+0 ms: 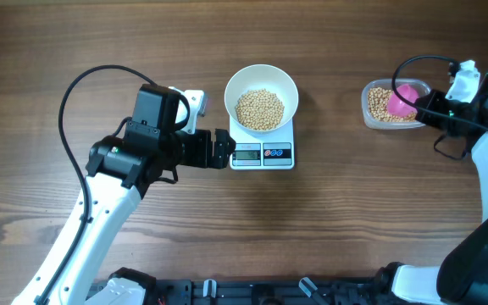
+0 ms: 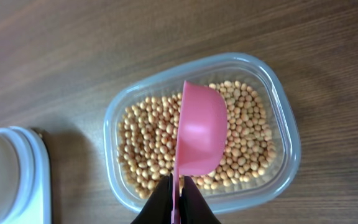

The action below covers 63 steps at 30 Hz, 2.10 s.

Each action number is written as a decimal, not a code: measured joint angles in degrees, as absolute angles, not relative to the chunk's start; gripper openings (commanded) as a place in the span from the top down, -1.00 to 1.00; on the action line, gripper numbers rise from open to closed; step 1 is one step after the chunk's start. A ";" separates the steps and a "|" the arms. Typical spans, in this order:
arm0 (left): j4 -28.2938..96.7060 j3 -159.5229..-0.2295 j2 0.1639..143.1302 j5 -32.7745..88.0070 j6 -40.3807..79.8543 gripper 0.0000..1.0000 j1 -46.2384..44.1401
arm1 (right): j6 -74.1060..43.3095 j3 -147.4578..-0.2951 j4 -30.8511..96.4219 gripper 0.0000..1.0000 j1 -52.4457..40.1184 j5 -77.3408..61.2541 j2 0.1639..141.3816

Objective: Scoop item into bowl and weigh 150g on scale

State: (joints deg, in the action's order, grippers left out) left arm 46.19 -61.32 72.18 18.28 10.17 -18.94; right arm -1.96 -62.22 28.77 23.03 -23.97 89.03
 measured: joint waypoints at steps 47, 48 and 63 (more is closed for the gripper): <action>46.19 -61.32 72.18 18.28 10.17 -1.00 -18.94 | 3.33 -63.88 36.95 0.55 23.07 -21.32 88.95; 46.19 -61.32 72.18 18.28 10.17 -1.00 -18.94 | 3.42 -63.88 37.08 0.54 23.07 -21.32 88.95; 46.19 -61.32 72.18 18.28 10.17 -1.00 -18.94 | 0.08 -63.79 41.91 -0.49 23.27 -17.91 88.97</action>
State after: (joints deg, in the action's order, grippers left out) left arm 46.19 -61.32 72.18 18.28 10.17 -18.94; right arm 0.08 -63.79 41.91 23.27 -17.91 88.97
